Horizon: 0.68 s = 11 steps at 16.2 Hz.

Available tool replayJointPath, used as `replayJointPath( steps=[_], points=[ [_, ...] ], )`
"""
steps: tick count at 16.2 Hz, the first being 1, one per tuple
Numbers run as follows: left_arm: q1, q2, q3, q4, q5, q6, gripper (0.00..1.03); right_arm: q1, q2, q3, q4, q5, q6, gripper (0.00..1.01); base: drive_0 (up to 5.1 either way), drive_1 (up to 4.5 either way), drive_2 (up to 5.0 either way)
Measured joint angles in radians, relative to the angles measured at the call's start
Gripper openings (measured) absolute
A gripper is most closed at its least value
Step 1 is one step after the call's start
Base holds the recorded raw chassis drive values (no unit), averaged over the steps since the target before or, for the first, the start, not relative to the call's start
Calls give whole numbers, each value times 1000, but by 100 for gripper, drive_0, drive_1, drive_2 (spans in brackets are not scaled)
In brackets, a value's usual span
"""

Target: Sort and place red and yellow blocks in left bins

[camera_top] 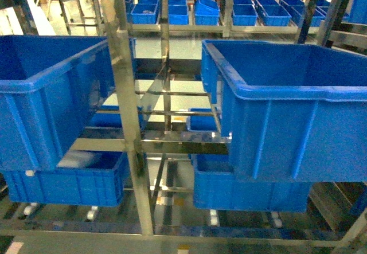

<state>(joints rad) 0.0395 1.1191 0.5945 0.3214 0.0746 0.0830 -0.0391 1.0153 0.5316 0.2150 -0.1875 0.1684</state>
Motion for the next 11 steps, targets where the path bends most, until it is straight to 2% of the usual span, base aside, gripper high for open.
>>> replayJointPath(
  steps=[3,11],
  points=[
    [3,0,0,1,-3,0,27,0,0,0,-1,0,0,28,-490,352,95],
    [3,0,0,-1,-3,-1,27,5,3,1,3,0,0,28,0,0,0]
  ],
)
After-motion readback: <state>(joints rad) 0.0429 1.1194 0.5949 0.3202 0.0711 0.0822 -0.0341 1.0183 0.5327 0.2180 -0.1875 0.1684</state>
